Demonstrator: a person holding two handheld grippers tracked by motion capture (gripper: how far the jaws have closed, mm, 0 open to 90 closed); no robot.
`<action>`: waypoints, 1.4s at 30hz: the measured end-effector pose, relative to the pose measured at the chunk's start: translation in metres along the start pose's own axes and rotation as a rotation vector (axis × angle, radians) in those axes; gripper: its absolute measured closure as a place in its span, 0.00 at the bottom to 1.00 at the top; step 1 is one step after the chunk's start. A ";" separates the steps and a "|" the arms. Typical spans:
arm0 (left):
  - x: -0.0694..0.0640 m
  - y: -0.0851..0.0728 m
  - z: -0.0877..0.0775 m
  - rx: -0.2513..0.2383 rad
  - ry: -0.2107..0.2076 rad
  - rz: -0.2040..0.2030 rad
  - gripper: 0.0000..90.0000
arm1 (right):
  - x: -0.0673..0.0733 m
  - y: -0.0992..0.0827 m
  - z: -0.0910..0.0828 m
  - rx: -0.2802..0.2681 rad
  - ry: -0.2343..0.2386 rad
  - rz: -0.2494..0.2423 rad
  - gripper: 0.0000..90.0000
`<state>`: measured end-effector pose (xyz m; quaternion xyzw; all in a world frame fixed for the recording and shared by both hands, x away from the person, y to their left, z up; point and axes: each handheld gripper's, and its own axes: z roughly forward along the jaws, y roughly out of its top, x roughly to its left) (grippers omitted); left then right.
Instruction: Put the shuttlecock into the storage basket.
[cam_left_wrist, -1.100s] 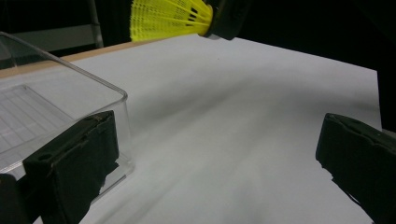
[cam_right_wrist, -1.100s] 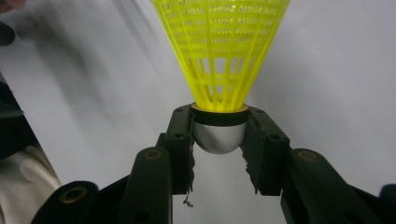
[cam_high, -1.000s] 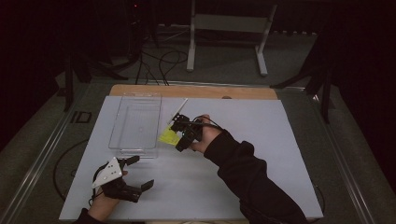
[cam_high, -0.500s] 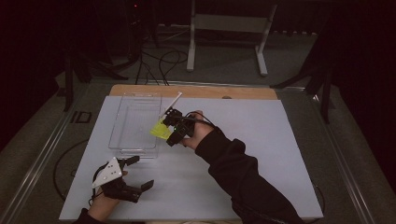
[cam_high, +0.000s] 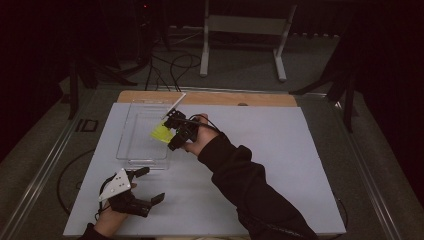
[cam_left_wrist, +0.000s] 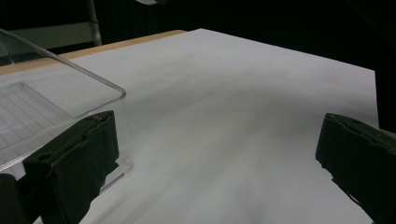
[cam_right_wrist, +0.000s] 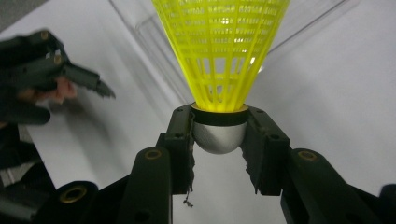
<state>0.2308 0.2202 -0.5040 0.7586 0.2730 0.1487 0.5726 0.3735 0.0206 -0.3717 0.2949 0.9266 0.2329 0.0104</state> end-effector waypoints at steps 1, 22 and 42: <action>0.000 0.000 0.000 0.000 -0.001 -0.002 0.00 | 0.000 0.002 0.000 -0.008 0.000 0.004 0.72; 0.000 0.000 0.000 -0.002 -0.005 -0.002 0.00 | 0.011 0.031 0.015 -0.063 -0.017 0.064 0.72; 0.001 0.000 0.001 0.001 -0.013 0.001 0.00 | 0.009 0.042 0.047 0.000 -0.004 0.087 0.72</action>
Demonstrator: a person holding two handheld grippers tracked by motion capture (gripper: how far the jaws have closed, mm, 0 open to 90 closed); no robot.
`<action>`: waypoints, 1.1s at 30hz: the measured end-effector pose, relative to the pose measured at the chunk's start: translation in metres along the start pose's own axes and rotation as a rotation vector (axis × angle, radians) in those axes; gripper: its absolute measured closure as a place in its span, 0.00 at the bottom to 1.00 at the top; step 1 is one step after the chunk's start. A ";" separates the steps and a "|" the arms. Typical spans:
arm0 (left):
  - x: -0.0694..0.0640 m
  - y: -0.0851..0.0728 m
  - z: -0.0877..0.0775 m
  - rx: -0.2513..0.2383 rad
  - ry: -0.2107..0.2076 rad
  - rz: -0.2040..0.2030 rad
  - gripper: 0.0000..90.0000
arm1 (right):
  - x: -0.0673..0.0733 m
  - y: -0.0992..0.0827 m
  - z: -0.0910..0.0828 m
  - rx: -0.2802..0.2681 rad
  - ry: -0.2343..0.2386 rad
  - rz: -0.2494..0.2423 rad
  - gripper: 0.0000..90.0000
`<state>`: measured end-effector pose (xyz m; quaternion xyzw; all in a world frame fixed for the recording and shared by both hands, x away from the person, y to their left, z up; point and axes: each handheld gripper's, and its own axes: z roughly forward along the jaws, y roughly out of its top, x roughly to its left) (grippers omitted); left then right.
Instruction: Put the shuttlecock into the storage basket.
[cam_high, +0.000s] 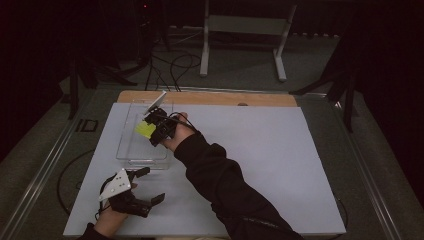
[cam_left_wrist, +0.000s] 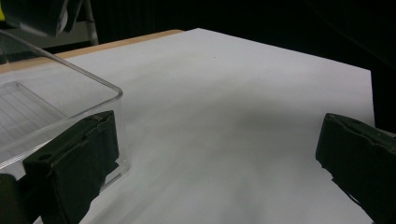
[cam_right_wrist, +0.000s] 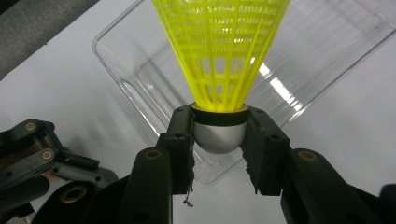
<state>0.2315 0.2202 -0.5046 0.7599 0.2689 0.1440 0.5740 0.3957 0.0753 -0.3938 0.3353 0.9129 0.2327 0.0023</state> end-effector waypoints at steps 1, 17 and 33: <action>0.000 0.000 0.000 0.001 0.000 0.000 0.00 | 0.000 0.000 0.002 0.005 0.001 0.002 0.72; 0.001 0.000 -0.001 -0.003 -0.003 -0.002 0.00 | -0.001 0.001 0.026 0.068 0.011 0.004 0.72; 0.001 -0.001 0.000 0.002 -0.010 -0.004 0.00 | -0.005 0.003 0.042 0.095 0.013 0.010 0.72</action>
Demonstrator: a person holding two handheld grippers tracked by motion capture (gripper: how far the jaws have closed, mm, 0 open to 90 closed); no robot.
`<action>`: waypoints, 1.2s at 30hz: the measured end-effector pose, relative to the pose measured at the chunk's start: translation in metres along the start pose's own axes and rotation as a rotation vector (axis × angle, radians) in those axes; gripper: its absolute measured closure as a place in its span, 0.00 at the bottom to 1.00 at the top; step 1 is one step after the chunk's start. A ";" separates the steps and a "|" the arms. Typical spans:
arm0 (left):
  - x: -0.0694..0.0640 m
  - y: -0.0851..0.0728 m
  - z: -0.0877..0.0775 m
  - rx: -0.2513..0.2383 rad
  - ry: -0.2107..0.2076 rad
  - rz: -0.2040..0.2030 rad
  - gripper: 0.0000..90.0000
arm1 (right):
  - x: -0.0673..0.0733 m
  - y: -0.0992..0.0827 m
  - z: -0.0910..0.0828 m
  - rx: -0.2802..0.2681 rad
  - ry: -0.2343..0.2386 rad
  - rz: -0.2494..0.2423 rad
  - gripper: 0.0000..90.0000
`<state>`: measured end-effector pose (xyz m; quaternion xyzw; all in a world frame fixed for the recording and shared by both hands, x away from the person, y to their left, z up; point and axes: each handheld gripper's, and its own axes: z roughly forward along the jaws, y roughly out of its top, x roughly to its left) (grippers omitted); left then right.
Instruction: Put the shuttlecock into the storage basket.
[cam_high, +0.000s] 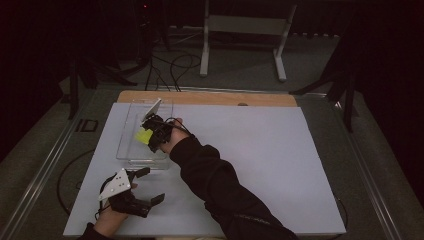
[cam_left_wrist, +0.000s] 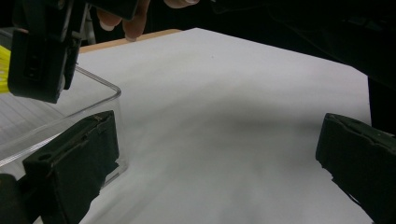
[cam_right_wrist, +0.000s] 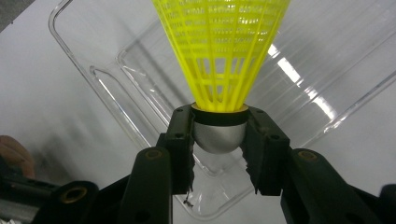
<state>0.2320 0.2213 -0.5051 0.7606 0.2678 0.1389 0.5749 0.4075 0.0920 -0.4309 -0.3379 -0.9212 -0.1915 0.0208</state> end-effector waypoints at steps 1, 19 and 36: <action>0.000 0.000 0.000 0.000 -0.001 -0.001 0.00 | 0.000 0.000 0.001 0.000 -0.002 0.001 0.72; 0.000 0.000 0.000 0.002 -0.006 -0.003 0.00 | 0.003 0.003 0.004 0.023 -0.035 -0.018 0.61; 0.000 0.000 0.001 0.003 -0.008 -0.005 0.00 | 0.008 -0.001 -0.012 -0.011 -0.050 -0.092 0.26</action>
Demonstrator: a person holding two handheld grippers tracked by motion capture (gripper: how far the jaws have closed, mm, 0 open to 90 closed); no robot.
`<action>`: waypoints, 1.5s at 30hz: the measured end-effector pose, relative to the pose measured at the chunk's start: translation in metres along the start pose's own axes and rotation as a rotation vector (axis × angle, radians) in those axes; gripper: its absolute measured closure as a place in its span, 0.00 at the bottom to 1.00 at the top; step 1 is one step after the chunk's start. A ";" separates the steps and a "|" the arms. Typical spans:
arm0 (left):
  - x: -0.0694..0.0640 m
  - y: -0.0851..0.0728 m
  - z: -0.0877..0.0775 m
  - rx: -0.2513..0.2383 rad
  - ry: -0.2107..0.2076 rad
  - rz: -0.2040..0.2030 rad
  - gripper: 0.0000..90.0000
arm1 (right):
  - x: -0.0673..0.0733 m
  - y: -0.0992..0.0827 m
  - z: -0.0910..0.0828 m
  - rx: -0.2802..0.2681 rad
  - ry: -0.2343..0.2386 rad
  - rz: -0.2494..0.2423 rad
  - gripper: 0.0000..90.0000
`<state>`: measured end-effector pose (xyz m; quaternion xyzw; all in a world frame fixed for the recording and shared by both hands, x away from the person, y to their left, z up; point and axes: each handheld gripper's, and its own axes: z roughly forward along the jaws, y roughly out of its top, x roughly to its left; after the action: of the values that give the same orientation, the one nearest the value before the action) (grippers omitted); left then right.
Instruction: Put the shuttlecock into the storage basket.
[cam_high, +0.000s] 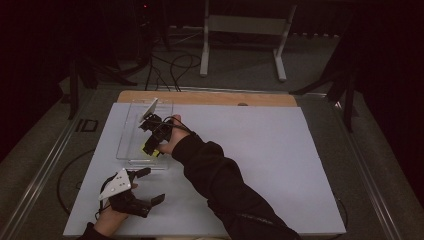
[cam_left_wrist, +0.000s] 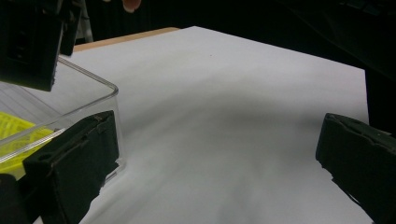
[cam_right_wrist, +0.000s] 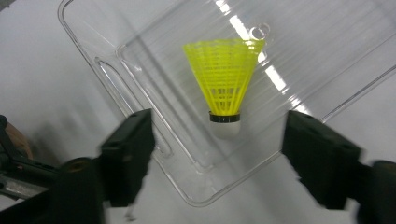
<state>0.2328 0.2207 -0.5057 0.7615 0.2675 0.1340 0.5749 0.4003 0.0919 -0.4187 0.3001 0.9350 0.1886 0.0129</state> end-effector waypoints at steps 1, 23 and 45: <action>0.000 0.000 0.000 -0.001 -0.001 -0.001 0.00 | 0.000 0.000 -0.001 0.000 0.002 -0.003 0.23; 0.000 0.000 0.001 0.004 0.001 -0.004 0.00 | -0.001 -0.010 -0.008 -0.011 -0.020 -0.045 0.08; 0.000 0.000 0.001 0.010 0.001 -0.004 0.00 | -0.013 -0.035 -0.014 -0.055 0.012 -0.058 0.08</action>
<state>0.2332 0.2198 -0.5065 0.7638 0.2698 0.1320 0.5713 0.3896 0.0532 -0.4192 0.2711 0.9379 0.2155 0.0208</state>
